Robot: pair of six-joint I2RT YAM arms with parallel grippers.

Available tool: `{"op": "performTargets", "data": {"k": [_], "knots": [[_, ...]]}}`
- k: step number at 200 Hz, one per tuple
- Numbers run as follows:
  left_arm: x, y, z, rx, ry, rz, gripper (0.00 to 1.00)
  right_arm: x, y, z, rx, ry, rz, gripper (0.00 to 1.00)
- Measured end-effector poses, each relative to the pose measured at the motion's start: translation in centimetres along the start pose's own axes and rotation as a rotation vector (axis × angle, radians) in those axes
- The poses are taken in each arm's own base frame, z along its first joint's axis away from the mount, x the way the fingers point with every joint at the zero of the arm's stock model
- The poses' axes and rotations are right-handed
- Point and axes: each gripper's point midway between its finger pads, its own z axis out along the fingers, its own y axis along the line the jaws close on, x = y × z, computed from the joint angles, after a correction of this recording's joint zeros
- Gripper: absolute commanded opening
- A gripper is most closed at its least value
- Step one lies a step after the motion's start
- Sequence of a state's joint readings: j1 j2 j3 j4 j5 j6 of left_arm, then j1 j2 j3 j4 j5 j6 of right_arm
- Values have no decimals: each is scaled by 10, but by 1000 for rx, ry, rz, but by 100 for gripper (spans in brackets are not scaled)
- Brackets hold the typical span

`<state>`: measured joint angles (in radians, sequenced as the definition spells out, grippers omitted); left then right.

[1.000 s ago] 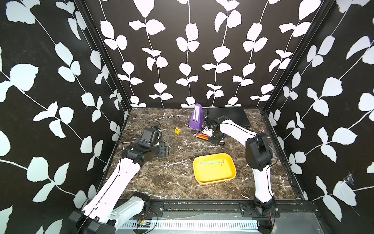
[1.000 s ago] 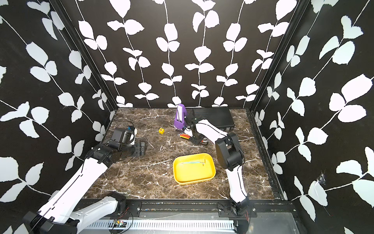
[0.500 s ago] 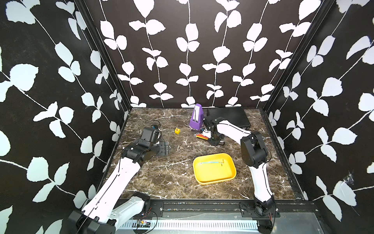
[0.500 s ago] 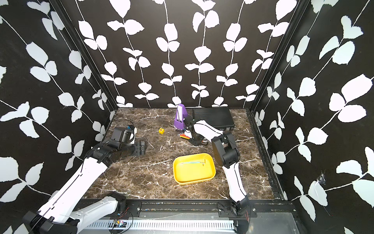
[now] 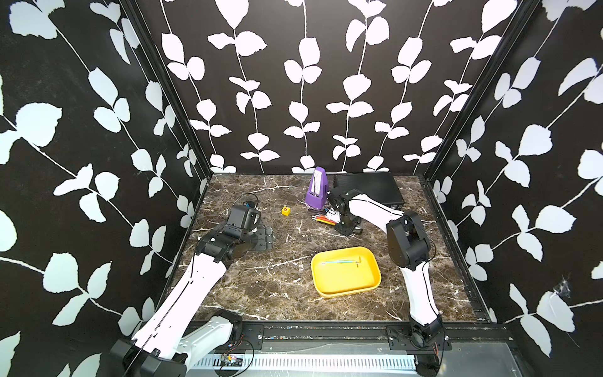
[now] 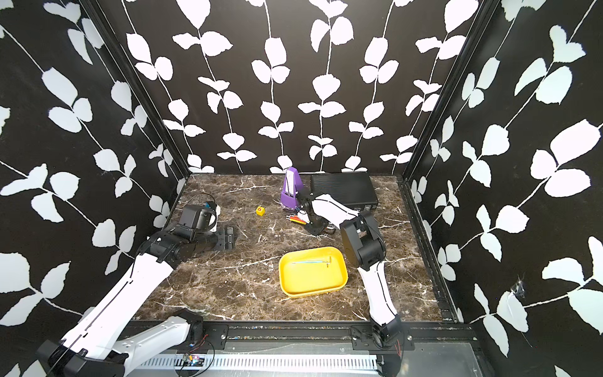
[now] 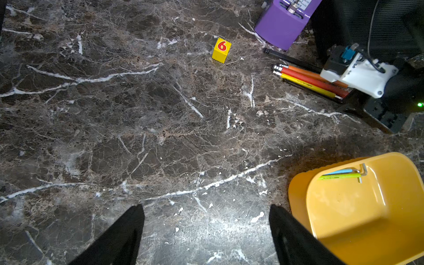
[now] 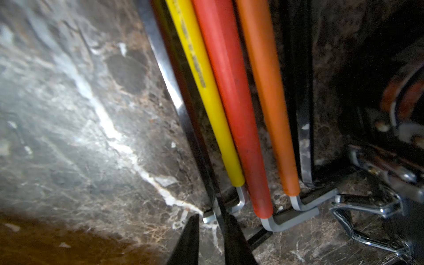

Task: Put the hex key on the desktop into the storage box
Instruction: Pick up the Allen key from the center of the board.

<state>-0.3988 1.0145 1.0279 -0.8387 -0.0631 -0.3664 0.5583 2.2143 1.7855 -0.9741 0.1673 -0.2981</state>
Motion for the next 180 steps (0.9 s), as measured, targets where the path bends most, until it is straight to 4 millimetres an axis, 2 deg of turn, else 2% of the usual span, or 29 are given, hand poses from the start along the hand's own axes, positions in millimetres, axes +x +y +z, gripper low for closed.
{"op": "performTargets", "data": {"k": [73, 112, 180], "knots": [[0, 0, 0, 3, 1, -8, 86, -2, 4, 12, -11, 10, -6, 24], [0, 0, 0, 3, 1, -9, 86, -3, 4, 12, -3, 9, -13, 24], [0, -1, 0, 3, 1, -13, 86, -4, 9, 13, -4, 10, -57, 13]]}}
